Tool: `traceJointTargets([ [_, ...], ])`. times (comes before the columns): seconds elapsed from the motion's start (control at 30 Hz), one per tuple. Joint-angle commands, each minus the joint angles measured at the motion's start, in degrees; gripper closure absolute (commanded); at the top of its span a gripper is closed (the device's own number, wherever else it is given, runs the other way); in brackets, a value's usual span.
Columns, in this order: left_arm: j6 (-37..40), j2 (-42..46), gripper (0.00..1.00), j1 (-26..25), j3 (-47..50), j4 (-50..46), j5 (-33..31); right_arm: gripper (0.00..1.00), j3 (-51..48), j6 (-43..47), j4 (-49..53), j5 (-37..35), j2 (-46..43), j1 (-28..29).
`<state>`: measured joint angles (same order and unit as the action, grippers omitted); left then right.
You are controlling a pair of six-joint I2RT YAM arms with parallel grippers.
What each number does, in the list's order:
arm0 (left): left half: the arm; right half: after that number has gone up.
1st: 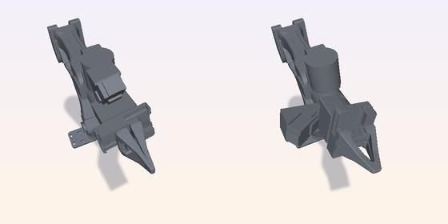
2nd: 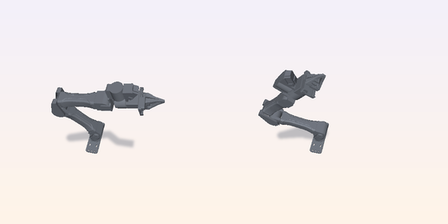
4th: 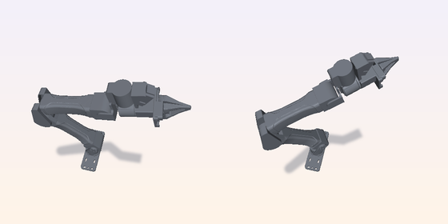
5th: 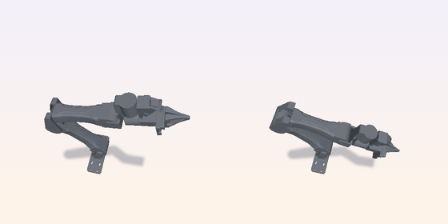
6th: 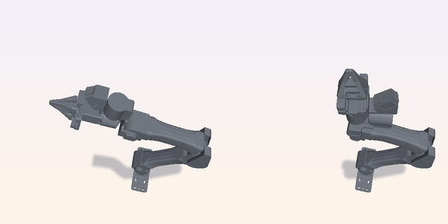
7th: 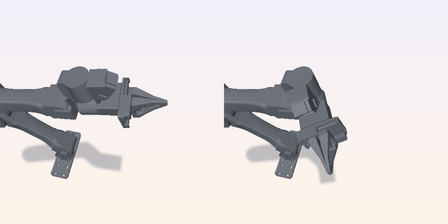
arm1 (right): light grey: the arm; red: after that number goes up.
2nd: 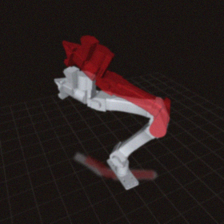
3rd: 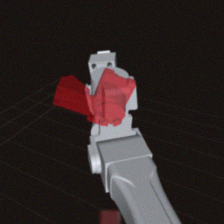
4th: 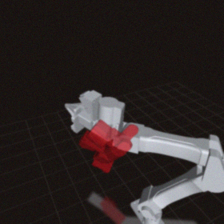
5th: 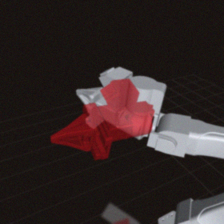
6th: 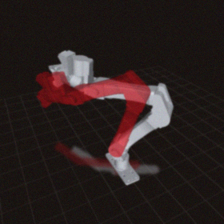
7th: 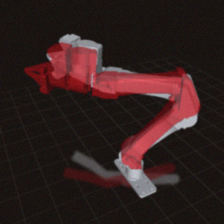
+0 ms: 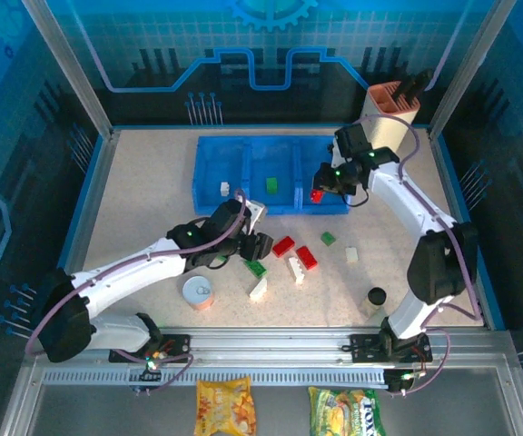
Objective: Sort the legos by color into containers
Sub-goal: Place the lego in the container.
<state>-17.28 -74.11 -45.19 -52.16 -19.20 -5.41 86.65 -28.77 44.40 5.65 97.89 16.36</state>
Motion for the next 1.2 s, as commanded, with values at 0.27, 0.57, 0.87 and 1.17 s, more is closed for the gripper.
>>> traceJointTargets([
  [0.27, -5.8, 3.5, 0.43, -0.4, 3.4, -1.7, -3.3, 0.77, 18.2, 5.3, 5.8, -2.2, 19.6, -1.8],
  [0.57, -6.0, 3.4, 0.43, -0.4, 3.5, -2.7, -3.5, 0.77, 26.5, 5.3, 7.6, 1.7, 29.7, -1.7],
  [0.87, -7.1, 3.1, 0.43, -0.4, 3.8, -3.0, -3.6, 0.75, 30.9, 5.8, 10.5, 0.9, 34.8, -1.4],
  [1.17, -7.0, 2.6, 0.43, -0.4, 2.8, -3.5, -3.4, 0.64, 34.0, 5.9, 12.6, -0.4, 34.7, -1.4],
])
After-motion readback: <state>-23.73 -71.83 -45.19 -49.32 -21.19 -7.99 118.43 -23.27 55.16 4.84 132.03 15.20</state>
